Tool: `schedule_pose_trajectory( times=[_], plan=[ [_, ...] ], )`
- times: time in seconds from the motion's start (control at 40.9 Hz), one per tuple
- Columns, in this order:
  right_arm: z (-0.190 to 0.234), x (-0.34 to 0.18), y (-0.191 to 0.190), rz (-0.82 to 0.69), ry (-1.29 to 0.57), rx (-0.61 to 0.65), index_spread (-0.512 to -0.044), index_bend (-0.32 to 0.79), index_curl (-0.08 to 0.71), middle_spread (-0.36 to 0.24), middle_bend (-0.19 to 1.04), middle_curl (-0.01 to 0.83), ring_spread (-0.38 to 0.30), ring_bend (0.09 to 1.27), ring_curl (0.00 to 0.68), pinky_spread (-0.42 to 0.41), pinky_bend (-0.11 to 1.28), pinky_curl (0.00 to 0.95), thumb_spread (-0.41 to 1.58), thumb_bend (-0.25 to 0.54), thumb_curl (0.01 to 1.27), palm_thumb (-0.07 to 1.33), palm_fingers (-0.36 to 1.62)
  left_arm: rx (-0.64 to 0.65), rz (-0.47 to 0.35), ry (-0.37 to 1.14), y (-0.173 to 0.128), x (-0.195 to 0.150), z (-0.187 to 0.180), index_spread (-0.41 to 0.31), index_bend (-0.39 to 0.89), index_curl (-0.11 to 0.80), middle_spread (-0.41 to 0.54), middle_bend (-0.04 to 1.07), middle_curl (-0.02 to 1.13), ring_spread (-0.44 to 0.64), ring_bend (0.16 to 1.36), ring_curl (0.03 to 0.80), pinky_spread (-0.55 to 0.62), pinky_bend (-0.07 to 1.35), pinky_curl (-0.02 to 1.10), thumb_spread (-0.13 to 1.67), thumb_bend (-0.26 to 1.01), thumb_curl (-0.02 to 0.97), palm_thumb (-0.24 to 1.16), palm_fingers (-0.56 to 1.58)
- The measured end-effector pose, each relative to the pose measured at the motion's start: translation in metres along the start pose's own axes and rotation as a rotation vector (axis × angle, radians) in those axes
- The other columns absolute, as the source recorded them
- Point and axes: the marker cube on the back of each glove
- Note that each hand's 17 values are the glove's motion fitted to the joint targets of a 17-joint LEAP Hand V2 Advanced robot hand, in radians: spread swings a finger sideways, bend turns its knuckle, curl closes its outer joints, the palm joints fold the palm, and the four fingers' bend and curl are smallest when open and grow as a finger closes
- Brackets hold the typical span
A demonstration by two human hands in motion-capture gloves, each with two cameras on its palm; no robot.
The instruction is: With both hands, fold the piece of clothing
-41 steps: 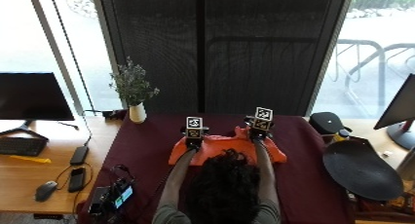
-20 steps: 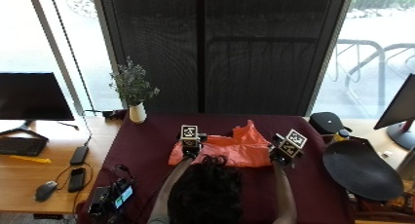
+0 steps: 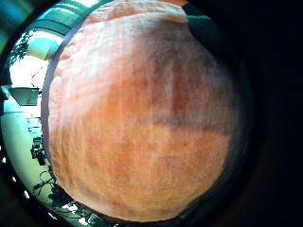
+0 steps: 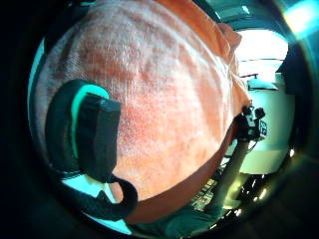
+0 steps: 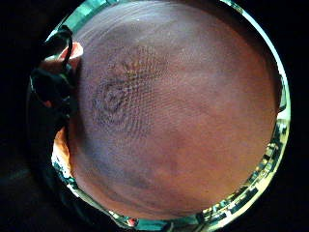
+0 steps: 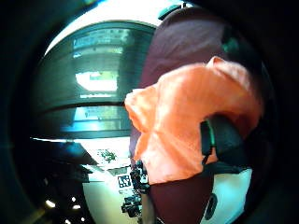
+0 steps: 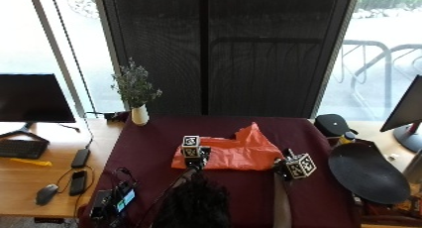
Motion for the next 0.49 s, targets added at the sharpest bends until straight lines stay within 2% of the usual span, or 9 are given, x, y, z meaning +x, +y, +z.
schedule_pose_trajectory(
  times=[0.024, 0.049, 0.073, 0.122, 0.244, 0.342, 0.416, 0.489],
  plan=[
    [-0.001, 0.002, 0.002, 0.028, -0.003, 0.012, -0.299, 0.02, 0.085, 0.007, 0.13, 0.343, -0.122, 0.83, 0.452, -0.147, 0.93, 0.417, 1.23, 0.054, 0.38, 0.76, 0.74, 0.006, 0.003, 0.0, -0.001, 0.001, 0.0, -0.148, 0.14, 0.452, -0.076, 0.14, 0.41, 0.09, 0.35, 0.38, 0.25, 0.4, 0.23, 1.36, -0.05, 0.237, 0.37, 0.44],
    [-0.003, 0.003, 0.004, 0.05, -0.009, 0.028, -0.273, 0.21, 0.147, -0.005, 0.12, 0.34, -0.136, 0.8, 0.446, -0.172, 0.89, 0.408, 1.22, 0.095, 0.4, 0.84, 0.88, 0.017, 0.005, -0.004, -0.002, 0.001, 0.0, -0.144, 0.13, 0.446, -0.064, 0.14, 0.4, 0.11, 0.35, 0.374, 0.25, 0.4, 0.23, 1.37, -0.04, 0.232, 0.35, 0.42],
    [-0.004, 0.002, 0.006, 0.062, -0.028, 0.043, -0.27, 0.19, 0.145, -0.006, 0.11, 0.331, -0.14, 0.79, 0.436, -0.181, 0.87, 0.398, 1.21, 0.096, 0.41, 0.85, 0.89, 0.028, 0.002, -0.009, -0.003, 0.001, 0.0, -0.141, 0.14, 0.444, -0.057, 0.14, 0.4, 0.12, 0.35, 0.374, 0.26, 0.4, 0.23, 1.37, -0.04, 0.228, 0.34, 0.41],
    [-0.005, -0.001, 0.01, 0.065, -0.096, 0.053, -0.256, 0.23, 0.179, -0.019, 0.11, 0.325, -0.15, 0.76, 0.429, -0.199, 0.84, 0.388, 1.19, 0.11, 0.42, 0.9, 0.96, 0.031, -0.008, -0.012, -0.003, 0.0, 0.0, -0.136, 0.15, 0.439, -0.045, 0.15, 0.39, 0.14, 0.36, 0.37, 0.27, 0.41, 0.24, 1.38, -0.03, 0.223, 0.31, 0.41],
    [-0.005, -0.011, 0.006, 0.084, -0.227, 0.129, -0.251, 0.25, 0.24, -0.049, 0.12, 0.318, -0.172, 0.7, 0.418, -0.241, 0.77, 0.374, 1.12, 0.12, 0.45, 0.99, 1.03, -0.04, -0.021, -0.005, 0.004, 0.001, -0.001, -0.13, 0.16, 0.434, -0.026, 0.16, 0.39, 0.17, 0.37, 0.365, 0.29, 0.41, 0.25, 1.4, -0.02, 0.216, 0.28, 0.4],
    [-0.007, -0.046, 0.013, -0.02, -0.318, 0.138, -0.25, 0.22, 0.273, -0.083, 0.13, 0.32, -0.208, 0.66, 0.412, -0.27, 0.73, 0.367, 1.02, 0.123, 0.49, 1.07, 1.07, -0.023, -0.016, -0.017, 0.004, -0.001, -0.011, -0.126, 0.17, 0.433, -0.017, 0.17, 0.38, 0.19, 0.38, 0.365, 0.3, 0.42, 0.26, 1.4, -0.01, 0.214, 0.27, 0.4],
    [-0.007, -0.074, 0.022, -0.092, -0.325, 0.117, -0.255, 0.18, 0.289, -0.1, 0.13, 0.32, -0.22, 0.64, 0.41, -0.284, 0.71, 0.364, 0.92, 0.091, 0.51, 1.07, 1.06, 0.021, -0.027, -0.044, 0.007, -0.006, -0.025, -0.124, 0.18, 0.436, -0.007, 0.16, 0.38, 0.2, 0.38, 0.362, 0.31, 0.42, 0.26, 1.41, -0.01, 0.214, 0.26, 0.39],
    [-0.006, -0.105, 0.024, -0.206, -0.325, 0.157, -0.258, 0.16, 0.298, -0.125, 0.12, 0.315, -0.234, 0.62, 0.408, -0.298, 0.71, 0.362, 0.85, 0.074, 0.53, 1.09, 1.07, 0.057, -0.04, -0.047, 0.015, -0.014, -0.044, -0.123, 0.18, 0.439, 0.009, 0.16, 0.37, 0.21, 0.38, 0.361, 0.31, 0.42, 0.27, 1.41, -0.01, 0.217, 0.26, 0.39]
  ],
)
